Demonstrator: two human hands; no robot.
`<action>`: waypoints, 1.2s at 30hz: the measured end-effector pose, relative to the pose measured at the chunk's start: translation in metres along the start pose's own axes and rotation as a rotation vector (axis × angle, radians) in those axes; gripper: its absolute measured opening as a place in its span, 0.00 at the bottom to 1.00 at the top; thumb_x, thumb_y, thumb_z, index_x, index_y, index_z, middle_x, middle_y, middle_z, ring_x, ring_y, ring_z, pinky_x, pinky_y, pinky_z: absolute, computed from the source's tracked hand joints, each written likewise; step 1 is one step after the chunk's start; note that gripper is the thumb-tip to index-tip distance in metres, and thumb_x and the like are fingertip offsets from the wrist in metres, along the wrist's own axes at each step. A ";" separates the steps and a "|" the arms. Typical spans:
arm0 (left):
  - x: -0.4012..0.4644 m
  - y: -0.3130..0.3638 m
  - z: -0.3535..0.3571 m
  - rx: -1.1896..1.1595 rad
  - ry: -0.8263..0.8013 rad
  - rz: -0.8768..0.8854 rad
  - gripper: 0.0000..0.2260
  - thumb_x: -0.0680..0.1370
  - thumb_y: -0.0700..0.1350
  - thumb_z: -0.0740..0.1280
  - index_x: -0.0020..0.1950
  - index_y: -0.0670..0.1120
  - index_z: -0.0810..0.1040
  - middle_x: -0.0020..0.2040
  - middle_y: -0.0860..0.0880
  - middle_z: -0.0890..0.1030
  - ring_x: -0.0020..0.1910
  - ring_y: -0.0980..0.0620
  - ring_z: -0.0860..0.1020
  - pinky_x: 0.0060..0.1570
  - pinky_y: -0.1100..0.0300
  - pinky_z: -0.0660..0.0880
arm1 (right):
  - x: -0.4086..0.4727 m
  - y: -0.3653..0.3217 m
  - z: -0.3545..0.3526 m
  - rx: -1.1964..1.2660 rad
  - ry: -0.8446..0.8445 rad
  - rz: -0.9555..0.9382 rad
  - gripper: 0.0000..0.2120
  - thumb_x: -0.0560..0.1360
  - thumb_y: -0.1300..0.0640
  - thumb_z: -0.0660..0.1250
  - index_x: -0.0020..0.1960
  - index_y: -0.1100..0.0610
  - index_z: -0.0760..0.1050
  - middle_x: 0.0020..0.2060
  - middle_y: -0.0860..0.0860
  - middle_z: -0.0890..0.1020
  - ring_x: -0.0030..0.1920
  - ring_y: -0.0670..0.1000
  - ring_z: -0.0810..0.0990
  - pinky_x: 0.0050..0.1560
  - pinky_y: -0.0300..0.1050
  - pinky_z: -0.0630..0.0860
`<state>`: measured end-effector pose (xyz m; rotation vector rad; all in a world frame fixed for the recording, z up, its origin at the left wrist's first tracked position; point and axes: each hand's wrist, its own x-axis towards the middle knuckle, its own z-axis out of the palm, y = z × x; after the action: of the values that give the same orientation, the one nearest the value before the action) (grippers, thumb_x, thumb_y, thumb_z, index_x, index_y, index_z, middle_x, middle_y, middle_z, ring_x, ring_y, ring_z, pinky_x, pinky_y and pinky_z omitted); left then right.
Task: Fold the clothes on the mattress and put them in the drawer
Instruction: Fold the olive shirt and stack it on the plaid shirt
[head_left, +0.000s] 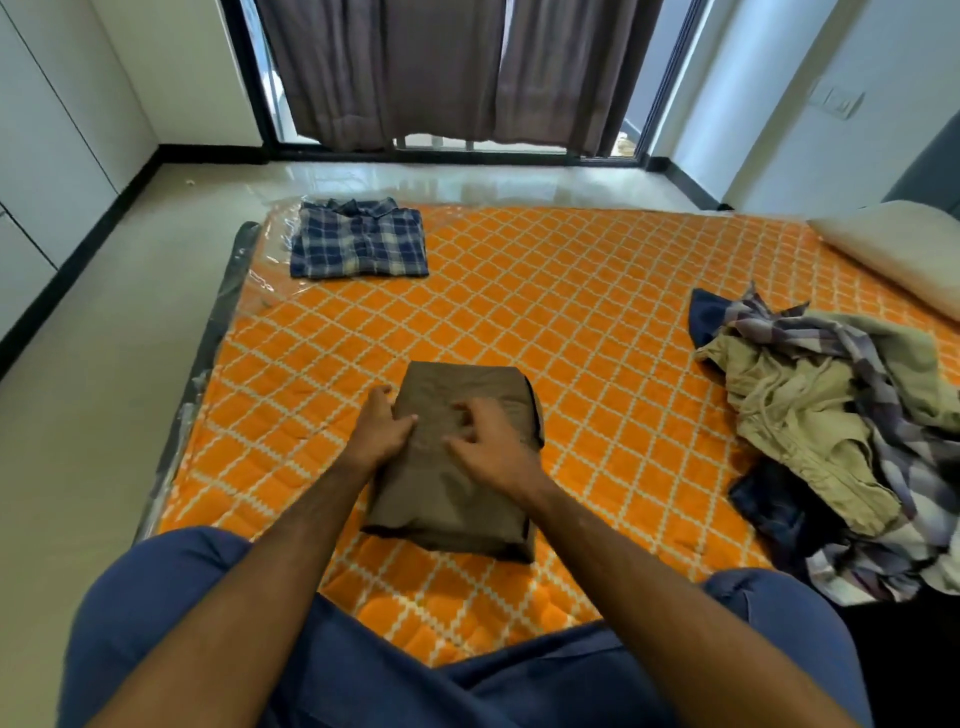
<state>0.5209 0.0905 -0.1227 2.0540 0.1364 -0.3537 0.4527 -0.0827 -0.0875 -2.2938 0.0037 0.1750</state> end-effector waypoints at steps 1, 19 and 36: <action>0.001 0.001 0.001 0.166 0.107 0.087 0.28 0.79 0.41 0.68 0.76 0.41 0.63 0.67 0.38 0.72 0.64 0.39 0.73 0.62 0.47 0.72 | -0.004 0.015 -0.011 -0.060 0.142 -0.032 0.20 0.77 0.54 0.67 0.68 0.58 0.72 0.60 0.57 0.74 0.61 0.58 0.75 0.62 0.54 0.73; -0.027 0.003 0.070 0.924 -0.209 0.613 0.31 0.78 0.63 0.45 0.80 0.54 0.56 0.79 0.50 0.61 0.75 0.46 0.64 0.72 0.41 0.62 | -0.061 0.094 -0.009 0.852 -0.015 0.649 0.27 0.72 0.45 0.77 0.64 0.60 0.79 0.54 0.54 0.86 0.53 0.56 0.86 0.47 0.49 0.82; 0.070 0.167 0.160 2.057 -0.931 0.931 0.19 0.80 0.46 0.67 0.70 0.60 0.71 0.72 0.55 0.70 0.71 0.48 0.69 0.69 0.45 0.63 | -0.081 0.103 0.026 1.221 0.085 0.695 0.27 0.66 0.47 0.83 0.59 0.59 0.80 0.51 0.55 0.87 0.53 0.56 0.86 0.57 0.56 0.83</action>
<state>0.5974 -0.1339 -0.0767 2.9249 -2.5875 -0.9779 0.3628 -0.1360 -0.1707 -1.0022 0.7441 0.3156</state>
